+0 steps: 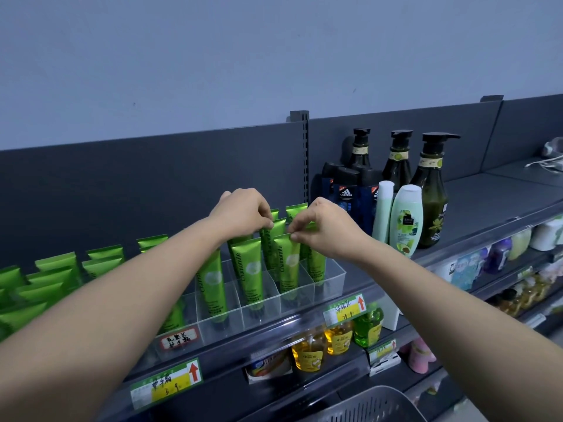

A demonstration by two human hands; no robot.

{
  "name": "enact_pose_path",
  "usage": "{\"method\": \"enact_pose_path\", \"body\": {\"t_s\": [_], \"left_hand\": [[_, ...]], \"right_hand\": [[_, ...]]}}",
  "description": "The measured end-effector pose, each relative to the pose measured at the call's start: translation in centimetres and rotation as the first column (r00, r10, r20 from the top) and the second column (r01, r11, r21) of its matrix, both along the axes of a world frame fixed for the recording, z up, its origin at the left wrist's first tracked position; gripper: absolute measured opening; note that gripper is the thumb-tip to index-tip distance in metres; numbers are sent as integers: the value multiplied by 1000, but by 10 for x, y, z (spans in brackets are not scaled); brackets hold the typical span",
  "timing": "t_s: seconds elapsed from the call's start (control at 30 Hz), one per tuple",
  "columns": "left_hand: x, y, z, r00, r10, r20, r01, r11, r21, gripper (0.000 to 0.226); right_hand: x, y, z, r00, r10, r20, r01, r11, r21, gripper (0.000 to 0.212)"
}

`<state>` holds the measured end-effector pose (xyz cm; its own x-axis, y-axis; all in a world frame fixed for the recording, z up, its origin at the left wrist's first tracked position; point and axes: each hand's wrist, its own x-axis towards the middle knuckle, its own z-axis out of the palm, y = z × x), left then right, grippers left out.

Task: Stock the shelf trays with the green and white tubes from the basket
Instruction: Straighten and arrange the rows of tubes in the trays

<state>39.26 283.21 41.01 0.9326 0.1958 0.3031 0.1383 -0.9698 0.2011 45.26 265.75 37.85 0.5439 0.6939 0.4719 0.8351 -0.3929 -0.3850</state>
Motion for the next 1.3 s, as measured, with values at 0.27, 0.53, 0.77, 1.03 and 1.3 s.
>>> {"method": "enact_pose_path", "body": {"t_s": [0.27, 0.53, 0.77, 1.03, 1.3], "left_hand": [[6, 6, 6, 1000, 18, 20, -17, 997, -71, 12], [22, 11, -2, 993, 116, 8, -117, 991, 69, 21], [25, 18, -5, 991, 128, 26, -128, 992, 11, 12], [15, 13, 1, 985, 6, 171, -7, 1000, 4, 22], [5, 6, 4, 998, -47, -28, 46, 998, -33, 7]], "right_hand": [[0, -5, 1, 999, 29, -38, -29, 999, 23, 20], [9, -8, 3, 999, 16, -45, -12, 996, 93, 21], [17, -15, 2, 998, -4, -59, 8, 997, 78, 27], [21, -18, -2, 996, 1, -87, 6, 996, 85, 26], [26, -21, -12, 990, -66, -126, 76, 994, 78, 20]]}}
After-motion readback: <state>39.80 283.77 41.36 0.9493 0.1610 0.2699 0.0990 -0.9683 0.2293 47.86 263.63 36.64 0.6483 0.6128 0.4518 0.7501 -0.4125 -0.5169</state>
